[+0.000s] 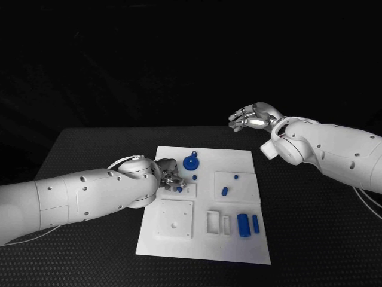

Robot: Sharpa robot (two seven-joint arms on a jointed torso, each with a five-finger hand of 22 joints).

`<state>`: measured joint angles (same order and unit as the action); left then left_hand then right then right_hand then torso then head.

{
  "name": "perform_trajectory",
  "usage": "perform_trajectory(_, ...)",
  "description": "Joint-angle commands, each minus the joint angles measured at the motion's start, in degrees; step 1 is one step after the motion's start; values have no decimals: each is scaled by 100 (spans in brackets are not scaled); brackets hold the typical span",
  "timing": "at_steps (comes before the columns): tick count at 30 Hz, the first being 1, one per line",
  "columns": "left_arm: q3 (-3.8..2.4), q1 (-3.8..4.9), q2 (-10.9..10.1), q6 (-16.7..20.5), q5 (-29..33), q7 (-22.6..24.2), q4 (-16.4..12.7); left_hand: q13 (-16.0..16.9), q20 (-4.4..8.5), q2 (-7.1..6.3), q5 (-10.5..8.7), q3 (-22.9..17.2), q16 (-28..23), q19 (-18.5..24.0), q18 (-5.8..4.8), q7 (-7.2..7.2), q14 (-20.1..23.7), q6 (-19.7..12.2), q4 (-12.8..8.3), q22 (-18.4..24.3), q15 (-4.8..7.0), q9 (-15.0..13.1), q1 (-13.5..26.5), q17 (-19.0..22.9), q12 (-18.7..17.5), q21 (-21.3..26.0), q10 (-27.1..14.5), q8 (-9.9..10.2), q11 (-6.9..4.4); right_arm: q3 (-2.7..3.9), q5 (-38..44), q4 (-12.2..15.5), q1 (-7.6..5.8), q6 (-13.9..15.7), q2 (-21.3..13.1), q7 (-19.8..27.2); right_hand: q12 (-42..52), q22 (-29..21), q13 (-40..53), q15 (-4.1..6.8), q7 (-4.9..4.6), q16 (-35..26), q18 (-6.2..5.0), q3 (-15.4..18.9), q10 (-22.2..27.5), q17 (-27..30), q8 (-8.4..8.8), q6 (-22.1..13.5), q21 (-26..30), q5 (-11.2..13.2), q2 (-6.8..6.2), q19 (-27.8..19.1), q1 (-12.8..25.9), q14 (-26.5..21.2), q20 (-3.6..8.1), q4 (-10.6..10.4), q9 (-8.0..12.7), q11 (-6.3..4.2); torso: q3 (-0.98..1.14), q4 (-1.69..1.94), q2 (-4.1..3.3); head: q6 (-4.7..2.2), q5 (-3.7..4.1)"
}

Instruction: Assemble the parts on the task board

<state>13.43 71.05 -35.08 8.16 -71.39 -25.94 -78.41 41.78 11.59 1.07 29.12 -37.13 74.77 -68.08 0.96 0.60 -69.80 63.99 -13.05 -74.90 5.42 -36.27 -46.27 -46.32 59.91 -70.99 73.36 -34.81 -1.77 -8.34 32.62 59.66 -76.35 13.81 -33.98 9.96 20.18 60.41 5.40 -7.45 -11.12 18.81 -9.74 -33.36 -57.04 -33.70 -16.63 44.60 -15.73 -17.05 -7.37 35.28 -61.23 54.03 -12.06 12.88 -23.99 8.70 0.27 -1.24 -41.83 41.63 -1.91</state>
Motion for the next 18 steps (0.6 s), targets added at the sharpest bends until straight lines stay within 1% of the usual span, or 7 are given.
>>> perform_trajectory(1,26,-43,12,-163,-440,4,-30,7,284,33,102,-219,30,-10,806,-195,-508,164,-149,-57,550,10,-37,1,-9,-37,603,-26,-587,2,27,16,1,-84,1,37,-35,7,-10,-31,-100,-22,-113,23,-29,10,-39,21,30,-34,-20,-27,60,-13,-3,-1,9,-7,4,-3,0,6,-4)
perform_trajectory(6,26,-45,3,-204,-558,-2,-60,9,284,26,97,-221,30,-10,807,-194,-507,163,-148,-56,553,15,-43,2,-11,-39,603,-30,-587,2,27,23,2,-82,-4,36,-36,9,-18,-34,-101,-26,-113,28,-29,12,-39,20,38,-54,-20,-32,68,-18,-5,-5,13,-7,2,-7,-1,11,3)
perform_trajectory(12,25,-58,-21,-105,-559,18,-89,11,285,16,91,-224,30,-10,808,-194,-507,162,-143,-55,557,23,-52,3,-14,-41,603,-34,-587,2,26,16,3,-82,-6,34,-36,12,-25,-36,-101,-30,-112,33,-29,14,-39,20,46,-69,-21,-36,73,-22,-7,-7,16,-7,3,-1,0,4,12)
perform_trajectory(18,23,-69,-68,147,-355,71,-101,13,285,7,87,-226,30,-10,809,-194,-506,161,-138,-54,560,29,-59,5,-17,-43,603,-39,-587,2,25,-7,8,-87,-6,32,-36,14,-31,-38,-101,-33,-112,39,-29,15,-38,19,53,-79,-22,-41,80,-27,-8,-11,20,-6,-2,-2,-2,-4,23)
